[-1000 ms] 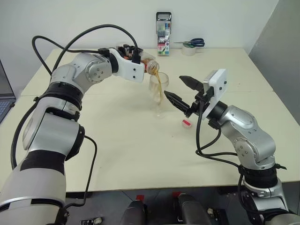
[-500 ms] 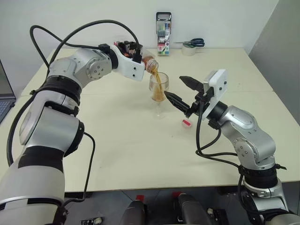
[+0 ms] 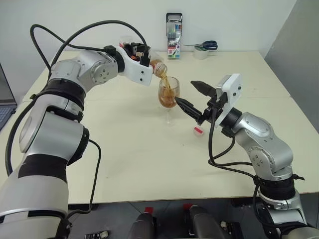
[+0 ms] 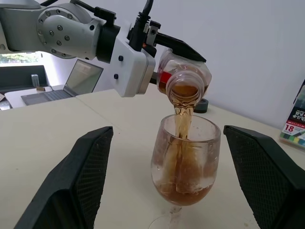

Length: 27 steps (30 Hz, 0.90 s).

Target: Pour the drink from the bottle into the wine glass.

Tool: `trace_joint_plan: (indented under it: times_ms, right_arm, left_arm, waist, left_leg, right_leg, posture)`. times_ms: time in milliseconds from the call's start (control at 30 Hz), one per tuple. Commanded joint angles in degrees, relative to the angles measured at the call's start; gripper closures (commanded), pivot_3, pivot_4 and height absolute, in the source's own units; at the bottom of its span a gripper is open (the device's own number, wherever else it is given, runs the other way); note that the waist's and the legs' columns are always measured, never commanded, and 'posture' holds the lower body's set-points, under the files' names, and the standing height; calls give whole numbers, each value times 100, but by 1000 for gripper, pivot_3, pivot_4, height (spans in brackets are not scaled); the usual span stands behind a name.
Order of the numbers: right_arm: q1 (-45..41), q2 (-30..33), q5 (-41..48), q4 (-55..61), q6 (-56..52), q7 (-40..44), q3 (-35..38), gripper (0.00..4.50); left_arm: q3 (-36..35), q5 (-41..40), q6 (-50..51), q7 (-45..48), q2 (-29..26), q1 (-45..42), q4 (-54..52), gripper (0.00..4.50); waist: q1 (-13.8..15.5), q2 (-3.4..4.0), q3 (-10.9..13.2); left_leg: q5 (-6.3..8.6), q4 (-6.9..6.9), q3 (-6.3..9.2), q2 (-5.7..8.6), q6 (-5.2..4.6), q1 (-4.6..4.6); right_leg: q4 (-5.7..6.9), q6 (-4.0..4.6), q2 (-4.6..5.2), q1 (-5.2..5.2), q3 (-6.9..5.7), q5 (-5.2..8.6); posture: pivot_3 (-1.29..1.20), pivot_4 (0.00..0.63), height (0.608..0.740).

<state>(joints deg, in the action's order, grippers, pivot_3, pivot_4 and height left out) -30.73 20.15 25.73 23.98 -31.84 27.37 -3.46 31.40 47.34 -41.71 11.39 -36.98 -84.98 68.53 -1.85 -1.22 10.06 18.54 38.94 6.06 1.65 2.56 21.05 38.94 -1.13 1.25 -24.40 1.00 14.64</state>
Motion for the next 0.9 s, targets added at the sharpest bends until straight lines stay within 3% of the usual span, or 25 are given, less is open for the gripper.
trace_joint_plan:
  times_ms: [33,200,500,667,900]
  right_arm:
    - [2,23,-38,213,118,-2,76,530]
    - [49,34,-44,207,128,11,76,530]
    - [88,21,-53,209,169,74,40,530]
    - [191,138,45,375,82,231,47,530]
    - [761,608,222,779,74,785,-29,530]
  left_arm:
    - [-505,-716,78,511,85,-109,82,2773]
    - [-595,-942,97,709,85,-45,14,2773]
    - [-1948,-2894,713,2019,467,506,-404,2773]
    - [-2940,-4098,2375,2154,674,1466,-1751,2773]
    - [-4200,-4970,4825,1034,654,2635,-3696,2773]
  waist:
    - [0,0,0]
    - [-4,0,0]
    - [-15,0,0]
    - [-60,2,-1]
    - [-128,1,-2]
  left_leg:
    - [0,0,-2,0,0,0]
    - [0,2,-2,-1,0,0]
    - [-1,6,0,-13,0,0]
    - [-1,9,4,-18,0,-2]
    - [-1,10,15,-27,0,-2]
  right_leg:
    - [0,0,0,0,-1,0]
    - [0,0,0,0,0,0]
    - [3,0,1,0,-1,0]
    - [4,1,5,0,5,0]
    - [7,2,12,1,2,-1]
  posture:
    - [0,150,740]
    - [0,150,740]
    - [0,150,740]
    - [0,150,740]
    - [0,150,740]
